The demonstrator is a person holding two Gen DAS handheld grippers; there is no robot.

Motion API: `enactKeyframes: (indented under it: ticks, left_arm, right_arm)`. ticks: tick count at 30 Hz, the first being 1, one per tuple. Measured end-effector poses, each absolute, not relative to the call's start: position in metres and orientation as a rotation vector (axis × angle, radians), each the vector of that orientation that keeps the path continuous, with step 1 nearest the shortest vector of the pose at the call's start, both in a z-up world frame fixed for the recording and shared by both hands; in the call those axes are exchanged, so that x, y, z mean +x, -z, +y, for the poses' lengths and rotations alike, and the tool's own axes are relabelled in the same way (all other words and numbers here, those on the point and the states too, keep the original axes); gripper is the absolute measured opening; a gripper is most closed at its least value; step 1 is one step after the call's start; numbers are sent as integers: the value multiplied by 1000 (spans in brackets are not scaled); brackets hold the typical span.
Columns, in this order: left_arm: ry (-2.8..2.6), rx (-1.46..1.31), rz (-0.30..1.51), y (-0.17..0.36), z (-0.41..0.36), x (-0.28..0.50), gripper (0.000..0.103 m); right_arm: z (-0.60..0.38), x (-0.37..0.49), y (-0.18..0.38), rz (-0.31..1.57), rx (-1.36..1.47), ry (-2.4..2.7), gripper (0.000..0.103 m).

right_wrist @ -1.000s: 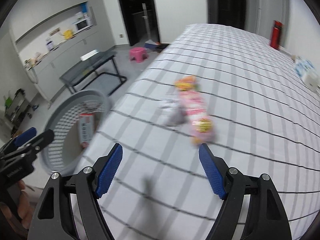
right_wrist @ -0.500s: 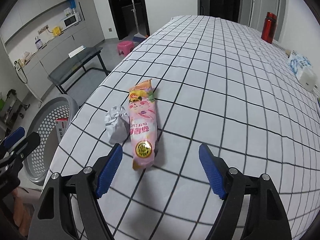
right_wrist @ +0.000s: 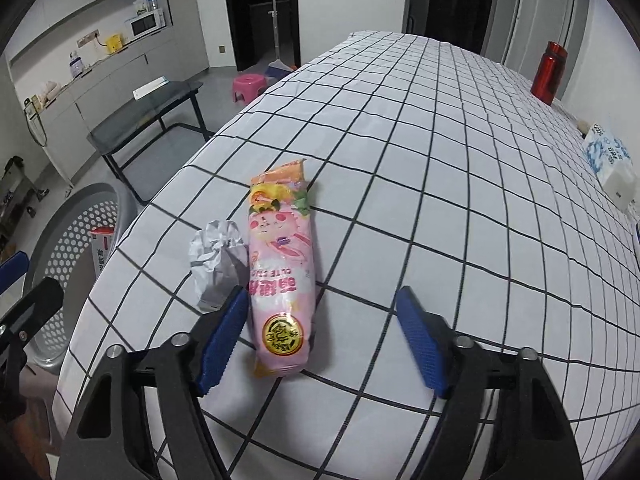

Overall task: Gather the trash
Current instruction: 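Move both tools back over the bed toward the snack wrapper, then grasp the pink snack wrapper with the right tool while the left tool grasps the crumpled paper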

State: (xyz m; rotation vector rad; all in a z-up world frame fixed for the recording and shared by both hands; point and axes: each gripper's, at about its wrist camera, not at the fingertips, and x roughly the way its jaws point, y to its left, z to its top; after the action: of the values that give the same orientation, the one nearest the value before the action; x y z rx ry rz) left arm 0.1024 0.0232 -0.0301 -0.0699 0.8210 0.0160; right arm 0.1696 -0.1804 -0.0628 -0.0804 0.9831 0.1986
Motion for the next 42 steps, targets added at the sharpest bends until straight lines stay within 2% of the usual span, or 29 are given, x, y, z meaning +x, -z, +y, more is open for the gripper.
enactKeyframes:
  ticks: [1, 2, 4, 6, 20, 33, 35, 42]
  left_arm:
    - [-15, -70, 821, 30, 23, 102, 92]
    - [-15, -69, 822, 30, 22, 103, 92]
    - [-11, -65, 824, 30, 19, 103, 92]
    - [-8, -59, 824, 30, 15, 103, 92]
    - [60, -27, 844, 34, -29, 123, 93]
    - [82, 50, 895, 58, -76, 156, 94]
    - [79, 63, 893, 60, -81, 157, 90]
    - [119, 61, 927, 66, -88, 162, 43]
  right_arm:
    - [-179, 170, 64, 990, -83, -205, 50]
    - [-179, 169, 64, 988, -88, -205, 49]
    - [-179, 168, 63, 986, -83, -217, 38]
    - [-181, 168, 62, 985, -65, -230, 32]
    - [-244, 156, 33, 883, 123, -186, 31]
    - [-288, 149, 23, 830, 232, -142, 31]
    - [-289, 148, 22, 829, 235, -145, 31]
    - [-286, 148, 20, 828, 238, -151, 31]
